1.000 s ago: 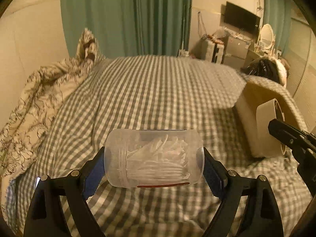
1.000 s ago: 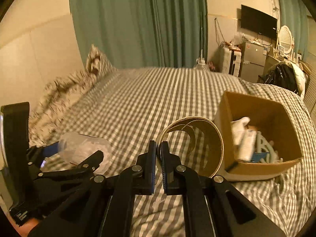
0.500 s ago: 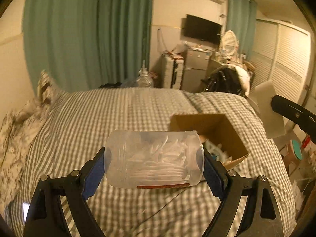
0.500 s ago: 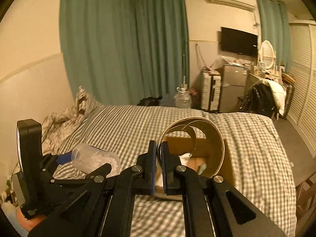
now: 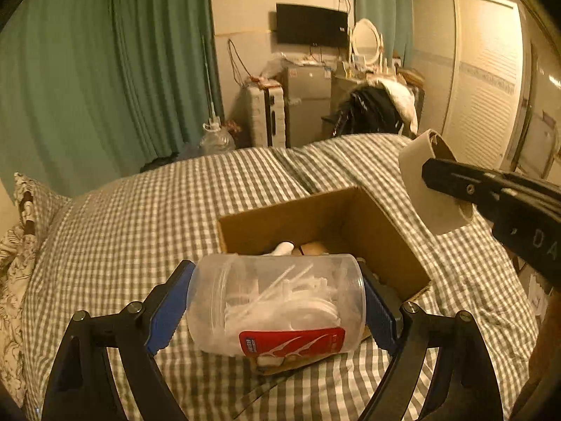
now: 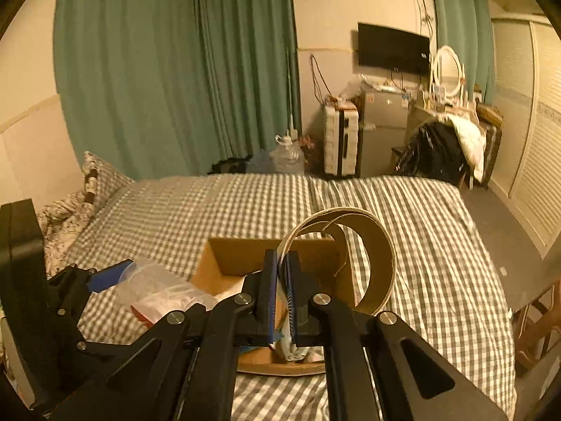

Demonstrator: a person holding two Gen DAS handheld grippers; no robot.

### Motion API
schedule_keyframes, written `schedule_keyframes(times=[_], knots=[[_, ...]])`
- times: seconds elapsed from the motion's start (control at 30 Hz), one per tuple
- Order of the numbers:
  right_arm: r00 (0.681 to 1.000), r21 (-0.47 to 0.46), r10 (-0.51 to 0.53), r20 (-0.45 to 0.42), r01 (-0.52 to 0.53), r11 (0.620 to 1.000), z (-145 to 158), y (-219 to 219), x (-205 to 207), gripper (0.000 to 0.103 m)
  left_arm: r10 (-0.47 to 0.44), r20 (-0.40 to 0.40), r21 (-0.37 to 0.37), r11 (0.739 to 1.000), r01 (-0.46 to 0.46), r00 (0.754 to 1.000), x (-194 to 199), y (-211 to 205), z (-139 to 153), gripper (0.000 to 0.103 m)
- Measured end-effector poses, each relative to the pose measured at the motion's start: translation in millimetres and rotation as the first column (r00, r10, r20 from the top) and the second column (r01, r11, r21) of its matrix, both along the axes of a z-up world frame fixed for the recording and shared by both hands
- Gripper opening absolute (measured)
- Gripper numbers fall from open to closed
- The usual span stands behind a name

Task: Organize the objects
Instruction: 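Place the swab container in the box while the right gripper places the tape roll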

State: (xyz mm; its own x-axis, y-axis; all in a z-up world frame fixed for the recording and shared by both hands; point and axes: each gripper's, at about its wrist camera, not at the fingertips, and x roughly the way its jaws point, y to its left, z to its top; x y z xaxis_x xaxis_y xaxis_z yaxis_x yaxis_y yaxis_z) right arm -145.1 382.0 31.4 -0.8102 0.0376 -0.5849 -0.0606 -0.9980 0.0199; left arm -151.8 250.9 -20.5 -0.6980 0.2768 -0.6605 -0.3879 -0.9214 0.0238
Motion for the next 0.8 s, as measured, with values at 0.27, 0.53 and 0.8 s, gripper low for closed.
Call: schedule_keyframes(times=[0.27, 0.53, 0.8], knots=[[0.997, -0.084, -0.016, 0.071, 0.022, 0.996, -50, 33, -23, 0.007, -0.005, 0.027, -0.021, 1.0, 0.006, 1.0, -31, 11, -23, 0.09], [0.997, -0.107, -0.042, 0.067, 0.049, 0.993, -46, 43, -23, 0.055, -0.041, 0.012, -0.016, 0.999, 0.041, 0.999, -30, 19, -6, 0.096], [0.996, -0.054, -0.093, 0.006, 0.093, 0.994, 10, 30, 12, 0.059, -0.037, -0.067, -0.055, 0.998, 0.033, 0.997, -3, 0, 38, 0.097]])
